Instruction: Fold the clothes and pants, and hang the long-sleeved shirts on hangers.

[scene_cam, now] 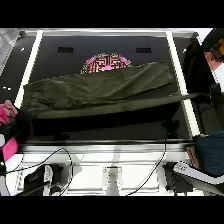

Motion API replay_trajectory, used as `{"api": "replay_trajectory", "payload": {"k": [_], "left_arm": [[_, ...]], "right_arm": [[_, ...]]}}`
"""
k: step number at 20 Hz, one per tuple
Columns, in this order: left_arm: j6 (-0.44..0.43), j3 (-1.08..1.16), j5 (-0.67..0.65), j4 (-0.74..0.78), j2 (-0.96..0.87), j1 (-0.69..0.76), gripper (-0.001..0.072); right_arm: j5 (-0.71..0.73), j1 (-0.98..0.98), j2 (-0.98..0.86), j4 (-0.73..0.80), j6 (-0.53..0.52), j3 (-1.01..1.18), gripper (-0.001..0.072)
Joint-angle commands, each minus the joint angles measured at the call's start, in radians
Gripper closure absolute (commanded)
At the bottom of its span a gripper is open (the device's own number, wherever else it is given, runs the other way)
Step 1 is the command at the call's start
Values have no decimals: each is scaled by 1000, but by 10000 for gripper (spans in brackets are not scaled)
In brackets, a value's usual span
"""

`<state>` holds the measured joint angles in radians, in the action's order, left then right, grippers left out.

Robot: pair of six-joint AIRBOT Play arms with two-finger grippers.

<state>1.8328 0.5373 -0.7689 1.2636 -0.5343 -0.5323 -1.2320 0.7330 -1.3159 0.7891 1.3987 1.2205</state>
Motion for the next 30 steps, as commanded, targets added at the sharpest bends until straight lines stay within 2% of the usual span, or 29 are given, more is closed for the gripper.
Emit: {"api": "replay_trajectory", "payload": {"k": [1, 4, 8, 11, 16, 17, 20, 23, 25, 26, 28, 29, 30], "left_arm": [[0, 166, 92, -16, -172, 24, 667], [-7, 328, 174, -16, -402, 108, 667], [-6, 502, 270, -16, -669, 224, 667], [-2, 568, 293, -16, -811, 243, 667], [27, 571, 402, -16, -882, 238, 667], [28, 572, 433, -17, -886, 238, 667], [106, 573, 498, -16, -904, 238, 667], [121, 589, 520, -21, -964, 241, 666], [120, 591, 644, -115, -1004, 251, 663], [120, 592, 731, -160, -1019, 259, 622], [120, 622, 899, -173, -1059, 272, 264], [120, 657, 911, -173, -1081, 275, 211], [120, 694, 911, -172, -1101, 275, 211]], "right_arm": [[78, -124, -105, 32, 127, 217, 701], [150, -200, -222, 35, 202, 340, 701], [318, -275, -317, 43, 294, 407, 702], [341, -316, -393, 60, 323, 483, 702], [454, -380, -497, 130, 480, 589, 702], [457, -387, -524, 132, 500, 620, 702], [456, -412, -597, 135, 542, 713, 702], [470, -440, -648, 140, 575, 751, 702], [503, -449, -691, 127, 682, 779, 698], [547, -454, -711, 104, 707, 798, 690], [674, -466, -735, 41, 702, 824, 458], [721, -469, -737, 50, 702, 828, 458], [753, -470, -738, 53, 702, 828, 458]]}}
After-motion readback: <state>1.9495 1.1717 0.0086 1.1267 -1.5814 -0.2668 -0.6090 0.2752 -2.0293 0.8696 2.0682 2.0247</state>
